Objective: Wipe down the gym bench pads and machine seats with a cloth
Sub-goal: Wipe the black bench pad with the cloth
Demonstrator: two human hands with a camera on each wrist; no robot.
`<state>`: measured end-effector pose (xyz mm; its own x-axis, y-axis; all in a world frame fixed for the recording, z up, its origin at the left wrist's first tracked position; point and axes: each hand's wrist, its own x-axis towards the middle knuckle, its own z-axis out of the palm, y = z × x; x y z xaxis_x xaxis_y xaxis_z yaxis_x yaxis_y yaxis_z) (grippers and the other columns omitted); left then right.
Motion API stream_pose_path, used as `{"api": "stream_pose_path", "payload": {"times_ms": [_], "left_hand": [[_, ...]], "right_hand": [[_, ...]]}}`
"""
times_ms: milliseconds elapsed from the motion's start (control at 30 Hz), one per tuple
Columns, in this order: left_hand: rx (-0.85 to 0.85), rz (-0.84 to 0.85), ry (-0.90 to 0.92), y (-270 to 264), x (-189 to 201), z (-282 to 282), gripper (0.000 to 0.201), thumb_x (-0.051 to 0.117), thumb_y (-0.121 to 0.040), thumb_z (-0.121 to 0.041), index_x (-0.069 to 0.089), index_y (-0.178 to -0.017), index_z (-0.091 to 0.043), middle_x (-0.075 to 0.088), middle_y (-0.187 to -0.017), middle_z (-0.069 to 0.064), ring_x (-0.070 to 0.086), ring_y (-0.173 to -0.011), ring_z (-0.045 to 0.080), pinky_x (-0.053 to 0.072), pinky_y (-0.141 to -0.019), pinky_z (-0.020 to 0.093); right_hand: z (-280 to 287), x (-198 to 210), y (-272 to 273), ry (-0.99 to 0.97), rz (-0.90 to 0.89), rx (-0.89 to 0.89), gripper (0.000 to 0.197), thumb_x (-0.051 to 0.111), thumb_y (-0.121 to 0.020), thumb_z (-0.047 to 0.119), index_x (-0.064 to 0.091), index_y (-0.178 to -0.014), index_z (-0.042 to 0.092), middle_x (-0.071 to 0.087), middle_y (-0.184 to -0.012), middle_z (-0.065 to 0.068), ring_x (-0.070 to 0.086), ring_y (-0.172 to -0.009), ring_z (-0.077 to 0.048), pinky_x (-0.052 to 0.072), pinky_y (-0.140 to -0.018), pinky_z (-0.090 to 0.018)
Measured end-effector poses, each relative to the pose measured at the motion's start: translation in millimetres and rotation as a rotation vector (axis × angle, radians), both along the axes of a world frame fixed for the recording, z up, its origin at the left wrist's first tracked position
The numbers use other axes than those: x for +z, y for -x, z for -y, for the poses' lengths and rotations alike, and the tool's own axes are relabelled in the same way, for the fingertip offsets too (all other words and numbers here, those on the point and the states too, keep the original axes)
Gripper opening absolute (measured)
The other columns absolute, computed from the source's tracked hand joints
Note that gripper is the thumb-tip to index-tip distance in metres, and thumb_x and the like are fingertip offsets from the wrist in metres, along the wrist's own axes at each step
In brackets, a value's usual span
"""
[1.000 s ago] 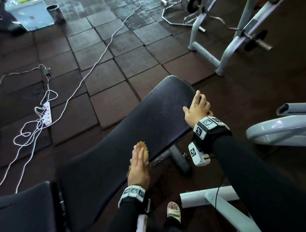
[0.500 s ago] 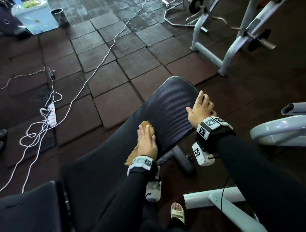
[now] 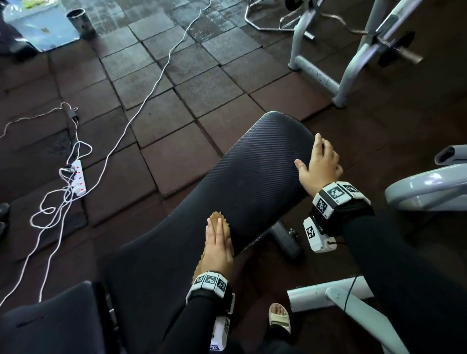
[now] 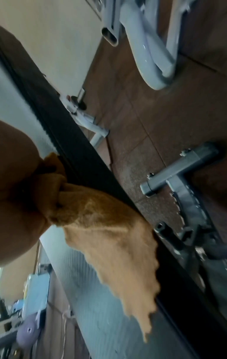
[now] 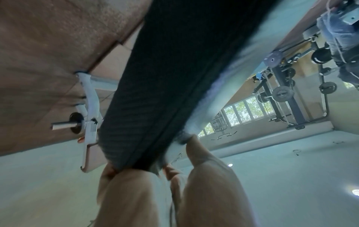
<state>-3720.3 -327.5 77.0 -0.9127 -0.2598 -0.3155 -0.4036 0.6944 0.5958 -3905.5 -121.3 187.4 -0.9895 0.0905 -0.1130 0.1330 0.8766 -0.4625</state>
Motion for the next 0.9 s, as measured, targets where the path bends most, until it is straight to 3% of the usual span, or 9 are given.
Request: {"api": "stream_pose_path", "payload": {"times_ms": [133,267,367,433,467,533,633,833,900], "left_hand": [[-0.161,-0.043,-0.011,29,11,-3,0.062,0.036,-0.101,-0.024,0.0,-0.152,-0.022,-0.018,-0.157,0.003,-0.01,-0.146,0.019,0.011,-0.119,0.036],[-0.376,-0.141,-0.101,46,16,-11,0.064,0.038,-0.099,-0.024,0.001,-0.152,-0.023,-0.025,-0.152,-0.008,-0.026,-0.139,0.007,-0.013,-0.11,0.014],[-0.415,-0.14,-0.18,44,16,0,0.069,0.039,-0.096,-0.022,-0.001,-0.152,-0.026,-0.027,-0.151,-0.016,-0.018,-0.142,0.003,0.01,-0.116,0.021],[-0.44,-0.122,-0.181,38,17,14,0.072,0.04,-0.096,-0.026,-0.006,-0.151,-0.031,-0.026,-0.153,-0.02,0.01,-0.143,0.005,0.036,-0.1,0.017],[-0.45,-0.113,-0.177,36,18,21,0.071,0.04,-0.096,-0.029,-0.006,-0.15,-0.033,-0.023,-0.154,-0.02,0.02,-0.14,0.005,0.04,-0.093,0.016],[-0.474,-0.08,-0.166,33,14,36,0.067,0.037,-0.098,-0.03,-0.003,-0.151,-0.028,-0.019,-0.155,-0.018,0.011,-0.144,0.008,0.035,-0.107,0.028],[-0.527,-0.006,-0.061,28,5,62,0.058,0.031,-0.102,-0.028,0.004,-0.152,-0.019,-0.015,-0.152,-0.016,-0.017,-0.142,0.004,0.005,-0.12,0.043],[-0.66,0.066,0.145,7,-16,115,0.061,0.031,-0.101,-0.021,-0.003,-0.149,-0.037,-0.024,-0.148,-0.024,-0.025,-0.138,0.004,0.0,-0.117,0.054],[-0.644,0.121,0.162,-2,-24,131,0.066,0.033,-0.1,-0.022,-0.009,-0.144,-0.047,-0.028,-0.146,-0.026,-0.026,-0.138,0.003,0.003,-0.115,0.058]], "right_hand": [[-6,-14,-12,0.089,-0.162,-0.018,0.072,0.054,-0.092,0.032,0.014,-0.149,0.014,0.016,-0.154,-0.008,0.017,-0.14,-0.025,0.02,-0.11,-0.047],[0,-28,-38,0.137,-0.333,-0.081,0.066,0.056,-0.091,0.018,0.023,-0.146,0.001,0.017,-0.152,-0.023,0.018,-0.141,-0.035,0.016,-0.116,-0.04],[19,-40,-66,0.13,-0.355,-0.124,0.065,0.057,-0.09,0.013,0.024,-0.146,0.003,0.001,-0.154,-0.024,0.006,-0.144,-0.033,0.014,-0.118,-0.041],[37,-49,-84,0.166,-0.344,-0.143,0.065,0.057,-0.09,0.01,0.024,-0.146,0.002,-0.006,-0.154,-0.023,-0.001,-0.144,-0.027,0.012,-0.118,-0.038],[47,-53,-93,0.173,-0.344,-0.148,0.065,0.057,-0.09,0.009,0.024,-0.146,0.002,-0.006,-0.154,-0.023,-0.003,-0.143,-0.025,0.011,-0.118,-0.035],[67,-61,-109,0.176,-0.33,-0.15,0.062,0.056,-0.091,0.008,0.027,-0.145,0.002,-0.004,-0.154,-0.023,-0.002,-0.144,-0.028,0.01,-0.118,-0.038],[100,-74,-132,0.097,-0.269,-0.154,0.056,0.056,-0.092,0.017,0.034,-0.143,0.011,0.005,-0.155,-0.019,0.01,-0.142,-0.041,0.018,-0.113,-0.055],[153,-98,-162,-0.071,-0.147,-0.107,0.068,0.057,-0.086,0.05,0.024,-0.144,0.037,0.003,-0.157,-0.002,-0.007,-0.139,-0.05,0.008,-0.111,-0.058],[157,-104,-162,-0.075,-0.102,-0.126,0.071,0.057,-0.086,0.047,0.017,-0.144,0.039,-0.005,-0.156,0.003,-0.012,-0.139,-0.048,0.009,-0.111,-0.06]]}}
